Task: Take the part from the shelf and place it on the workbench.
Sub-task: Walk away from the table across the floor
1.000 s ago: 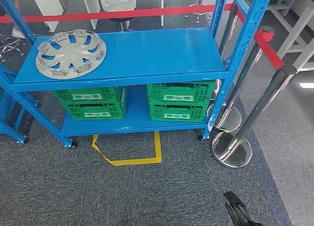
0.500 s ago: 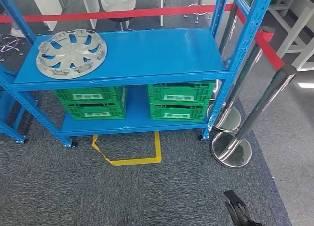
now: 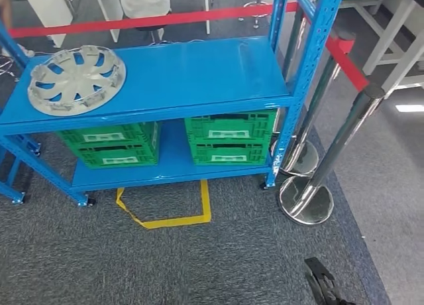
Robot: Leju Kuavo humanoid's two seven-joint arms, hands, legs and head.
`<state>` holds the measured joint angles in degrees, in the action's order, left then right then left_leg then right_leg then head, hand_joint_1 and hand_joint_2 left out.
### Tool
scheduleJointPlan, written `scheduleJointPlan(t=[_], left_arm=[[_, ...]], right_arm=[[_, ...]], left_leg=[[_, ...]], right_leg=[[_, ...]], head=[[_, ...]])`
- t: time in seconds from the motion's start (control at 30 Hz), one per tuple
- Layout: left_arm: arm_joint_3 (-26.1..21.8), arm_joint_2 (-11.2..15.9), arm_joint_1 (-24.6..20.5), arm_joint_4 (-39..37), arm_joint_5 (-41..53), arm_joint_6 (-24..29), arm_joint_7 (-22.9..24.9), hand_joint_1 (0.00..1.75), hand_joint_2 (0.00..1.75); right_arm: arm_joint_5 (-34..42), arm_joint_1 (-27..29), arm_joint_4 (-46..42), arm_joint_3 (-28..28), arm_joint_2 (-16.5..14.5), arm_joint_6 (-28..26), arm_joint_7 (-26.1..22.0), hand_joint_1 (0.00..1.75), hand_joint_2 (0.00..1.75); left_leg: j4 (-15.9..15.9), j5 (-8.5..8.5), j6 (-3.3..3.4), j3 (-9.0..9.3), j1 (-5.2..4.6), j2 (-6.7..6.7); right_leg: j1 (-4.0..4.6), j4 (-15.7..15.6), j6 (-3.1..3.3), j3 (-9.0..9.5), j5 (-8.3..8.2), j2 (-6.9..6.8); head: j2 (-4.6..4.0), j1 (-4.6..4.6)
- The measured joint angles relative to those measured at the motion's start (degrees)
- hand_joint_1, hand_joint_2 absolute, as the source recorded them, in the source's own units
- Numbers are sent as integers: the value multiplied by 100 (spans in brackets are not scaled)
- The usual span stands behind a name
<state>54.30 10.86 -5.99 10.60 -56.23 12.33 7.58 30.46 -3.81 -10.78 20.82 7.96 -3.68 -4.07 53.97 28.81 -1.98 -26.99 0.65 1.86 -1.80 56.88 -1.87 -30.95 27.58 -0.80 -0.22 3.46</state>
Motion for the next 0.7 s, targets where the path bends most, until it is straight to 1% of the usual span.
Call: scheduleJointPlan(t=[0.03,0.07,0.1,0.13,0.17,0.2,0.23,0.27,0.3,0.33,0.37,0.4,0.43,0.47,0.5,0.53,0.57,0.6,0.63,0.67,0.7], left_arm=[[1,1,-2,0,0,-1,0,0,0],[1,2,-3,0,0,-5,0,0,0],[2,1,-4,0,1,-10,0,0,0],[2,-1,-5,0,2,-15,0,0,0],[3,-4,-3,0,3,-21,0,0,0],[4,-8,1,0,3,-24,0,0,0],[5,-10,5,-1,3,-25,0,0,0],[5,-12,7,-1,3,-26,0,0,0],[6,-10,7,-1,3,-26,0,0,0],[7,4,5,-2,3,-26,0,0,0],[7,15,0,-2,3,-25,0,0,0],[8,26,-5,-2,3,-25,-1,0,0],[8,34,-12,-2,3,-24,-1,0,0],[8,31,-18,-2,3,-24,-2,0,0],[8,31,-20,-2,3,-23,-2,0,0],[8,30,-18,-2,3,-23,-3,0,0],[8,28,-14,-2,3,-22,-3,0,0],[8,26,-9,-2,3,-21,-4,0,0],[8,25,-7,-2,3,-20,-4,0,0],[8,23,-7,-2,2,-19,-4,0,0],[9,17,-6,-2,-1,-17,-4,0,0]], right_arm=[[1,5,0,0,-1,-1,0,0,0],[3,1,0,-1,-1,-3,-1,0,0],[7,-6,0,-3,-1,-5,-2,0,0],[12,-13,0,-4,0,-6,-3,0,0],[20,-15,0,-5,0,-7,-3,0,0],[29,-14,0,-5,0,-6,-3,0,0],[39,-13,0,-5,0,-6,-2,0,0],[48,-13,0,-5,0,-7,-2,0,0],[53,-15,0,-5,0,-7,-3,0,0],[57,-18,0,-5,-6,-8,-3,0,0],[58,-22,0,-5,-10,-8,-4,0,0],[58,-23,0,-5,-15,-8,-4,0,0],[58,-22,0,-5,-19,-8,-4,0,0],[58,-20,0,-5,-17,-6,-4,0,0],[58,-15,0,-3,-18,-5,-4,0,0],[58,-12,0,-2,-18,-4,-4,0,0],[58,-13,0,-1,-16,-9,-5,0,0],[57,-16,0,-1,-14,-21,-7,0,0],[53,-19,0,-1,-10,-35,-5,0,0],[49,-20,0,-1,-7,-50,7,0,0],[44,-16,0,0,-5,-59,31,0,0]], left_leg=[[111,72,-20,-49,11,-28],[349,205,-35,-167,20,-65],[712,378,-46,-353,23,-105],[1152,557,-49,-597,25,-126],[1553,681,-42,-834,23,-133],[1796,703,-23,-1002,17,-136],[1823,611,12,-1068,3,-142],[1610,415,64,-1014,-18,-155],[1224,162,137,-865,-50,-193],[811,-37,227,-691,-84,-267],[457,-177,294,-544,-110,-323],[236,-239,336,-454,-134,-367],[145,-238,352,-421,-150,-379],[98,-249,342,-409,-158,-348],[47,-272,336,-386,-145,-311],[-17,-297,338,-352,-127,-275],[-80,-323,342,-319,-107,-240],[-126,-341,343,-290,-87,-205],[-138,-342,350,-280,-89,-183],[-137,-340,352,-278,-89,-162],[-134,-336,349,-277,-87,-145]], right_leg=[[1,-7,39,1,-6,29],[1,-19,73,5,-12,57],[8,-29,101,6,-16,82],[22,-36,123,4,-17,109],[41,-40,142,3,-16,138],[64,-42,156,7,-14,171],[88,-42,166,13,-12,210],[112,-43,174,24,-11,252],[132,-45,179,36,-10,294],[147,-46,182,42,-9,330],[152,-46,181,40,-8,367],[146,-47,173,29,-10,395],[133,-53,157,15,-15,419],[122,-67,133,6,-25,446],[114,-69,108,0,-26,442],[119,-25,82,-23,14,399],[126,123,55,-86,119,334],[128,393,31,-201,284,255],[127,758,1,-362,485,189],[116,1145,-29,-529,663,160],[101,1420,-57,-645,755,144]], head=[[0,-26],[0,-50],[0,-75],[0,-97],[0,-109],[0,-115],[0,-120],[0,-123],[0,-127],[0,-124],[0,-119],[0,-116],[0,-114],[0,-116],[0,-117],[0,-112],[0,-98],[0,-80],[0,-63],[0,-47],[0,-35]])
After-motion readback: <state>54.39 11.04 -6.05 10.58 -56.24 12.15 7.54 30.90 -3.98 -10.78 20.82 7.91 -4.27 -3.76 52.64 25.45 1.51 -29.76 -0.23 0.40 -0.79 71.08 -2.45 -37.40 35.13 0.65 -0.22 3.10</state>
